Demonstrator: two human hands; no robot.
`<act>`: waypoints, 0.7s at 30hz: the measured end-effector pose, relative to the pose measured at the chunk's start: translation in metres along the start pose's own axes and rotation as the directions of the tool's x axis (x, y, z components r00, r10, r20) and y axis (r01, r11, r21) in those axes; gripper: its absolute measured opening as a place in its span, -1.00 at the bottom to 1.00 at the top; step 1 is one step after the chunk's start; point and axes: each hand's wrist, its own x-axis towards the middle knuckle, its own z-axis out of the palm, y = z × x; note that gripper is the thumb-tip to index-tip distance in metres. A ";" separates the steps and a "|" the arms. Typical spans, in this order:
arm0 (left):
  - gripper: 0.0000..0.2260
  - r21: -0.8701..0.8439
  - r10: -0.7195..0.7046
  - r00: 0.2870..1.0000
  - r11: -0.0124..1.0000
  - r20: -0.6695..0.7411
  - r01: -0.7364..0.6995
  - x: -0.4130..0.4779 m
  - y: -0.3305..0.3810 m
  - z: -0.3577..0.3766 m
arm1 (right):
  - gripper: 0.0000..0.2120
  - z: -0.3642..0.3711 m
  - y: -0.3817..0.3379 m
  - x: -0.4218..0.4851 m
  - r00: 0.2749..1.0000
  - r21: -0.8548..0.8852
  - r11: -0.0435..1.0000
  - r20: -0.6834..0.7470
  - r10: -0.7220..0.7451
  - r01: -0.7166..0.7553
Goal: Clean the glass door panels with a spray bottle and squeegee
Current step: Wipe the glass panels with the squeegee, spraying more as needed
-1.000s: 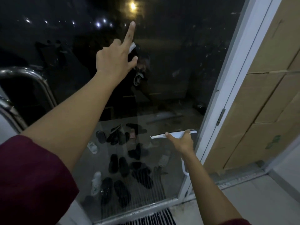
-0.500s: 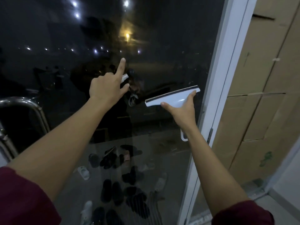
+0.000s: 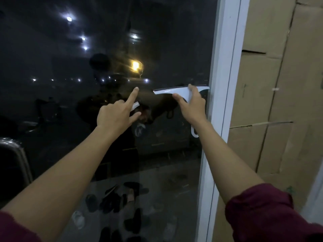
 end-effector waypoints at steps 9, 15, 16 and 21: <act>-0.26 -0.107 -0.070 0.997 0.992 0.018 0.072 -0.004 0.004 0.018 | -0.25 0.011 0.048 -0.038 1.000 -0.108 0.994 0.008 0.014 -0.013; -0.24 -0.095 -0.088 0.996 0.992 0.011 0.089 -0.003 0.005 0.020 | -0.22 0.026 0.109 -0.116 0.989 -0.130 0.982 0.044 0.142 -0.135; -0.24 -0.092 -0.092 0.996 0.991 0.011 0.093 -0.003 0.006 0.020 | -0.22 0.027 0.117 -0.127 0.982 -0.142 0.976 0.064 0.178 -0.168; -0.22 -0.080 -0.109 0.993 0.991 0.035 0.111 -0.002 0.009 0.017 | -0.23 0.021 0.114 -0.124 0.980 -0.133 0.976 0.077 0.183 -0.172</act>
